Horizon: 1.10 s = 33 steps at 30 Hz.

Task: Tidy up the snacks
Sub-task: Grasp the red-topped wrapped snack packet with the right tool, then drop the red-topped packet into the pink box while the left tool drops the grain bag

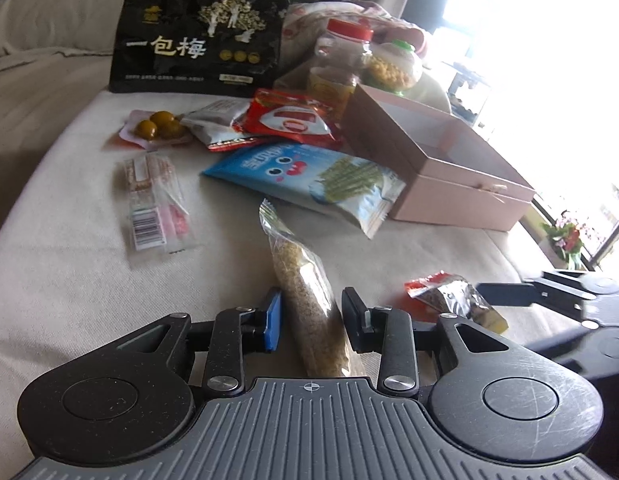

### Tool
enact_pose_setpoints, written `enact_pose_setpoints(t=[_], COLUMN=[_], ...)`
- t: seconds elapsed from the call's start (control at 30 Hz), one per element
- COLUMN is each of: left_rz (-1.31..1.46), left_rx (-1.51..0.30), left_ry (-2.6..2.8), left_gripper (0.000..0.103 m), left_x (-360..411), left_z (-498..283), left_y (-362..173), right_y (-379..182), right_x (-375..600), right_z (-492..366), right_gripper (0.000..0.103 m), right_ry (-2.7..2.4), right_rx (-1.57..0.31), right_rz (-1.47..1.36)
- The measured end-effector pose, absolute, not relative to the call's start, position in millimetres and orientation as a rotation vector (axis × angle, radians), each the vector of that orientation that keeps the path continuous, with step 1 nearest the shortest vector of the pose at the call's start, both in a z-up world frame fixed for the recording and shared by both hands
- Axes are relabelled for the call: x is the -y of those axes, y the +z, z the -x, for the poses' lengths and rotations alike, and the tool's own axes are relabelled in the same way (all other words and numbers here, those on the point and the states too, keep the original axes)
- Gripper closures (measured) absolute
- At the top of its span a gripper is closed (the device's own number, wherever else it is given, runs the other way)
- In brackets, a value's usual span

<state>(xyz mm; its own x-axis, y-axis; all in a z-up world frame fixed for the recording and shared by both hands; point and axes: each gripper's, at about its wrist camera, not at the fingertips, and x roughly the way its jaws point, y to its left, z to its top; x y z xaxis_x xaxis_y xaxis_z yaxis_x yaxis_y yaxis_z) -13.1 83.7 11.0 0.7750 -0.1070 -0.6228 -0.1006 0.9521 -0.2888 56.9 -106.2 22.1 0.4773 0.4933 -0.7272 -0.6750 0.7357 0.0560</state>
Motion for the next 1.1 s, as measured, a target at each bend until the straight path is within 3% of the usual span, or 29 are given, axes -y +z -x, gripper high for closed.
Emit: enact_pose_setpoints(t=[0.23, 0.3, 0.37, 0.4, 0.6, 0.93, 1.1], left_rz=[0.372, 0.374, 0.398, 0.421, 0.456, 0.237, 0.25], left_rx=[-0.659, -0.658, -0.657, -0.655, -0.686, -0.733, -0.701], left_ry=[-0.021, -0.027, -0.027, -0.025, -0.046, -0.273, -0.277], left_gripper=[0.066, 0.066, 0.067, 0.067, 0.071, 0.072, 0.072], left_x=[-89.1, -89.9, -91.2, -92.2, -87.0, -5.4, -5.7], left_z=[17.0, 17.5, 19.2, 20.6, 24.3, 28.2, 25.5], left_y=[5.5, 5.0, 4.4, 3.9, 8.0, 21.7, 33.5], right_y=[20.9, 21.8, 24.0, 25.7, 37.6, 54.5, 63.0], right_x=[95.3, 93.5, 93.0, 93.6, 111.2, 171.8, 193.9], right_z=[-64.0, -63.0, -59.7, -58.2, -50.4, -50.8, -62.7], right_gripper=[0.016, 0.02, 0.038, 0.04, 0.042, 0.047, 0.049], right_ry=[0.686, 0.678, 0.681, 0.687, 0.703, 0.632, 0.587], right_rx=[-0.811, -0.807, -0.796, -0.792, -0.761, -0.688, -0.666], right_rz=[0.243, 0.257, 0.273, 0.281, 0.283, 0.187, 0.141])
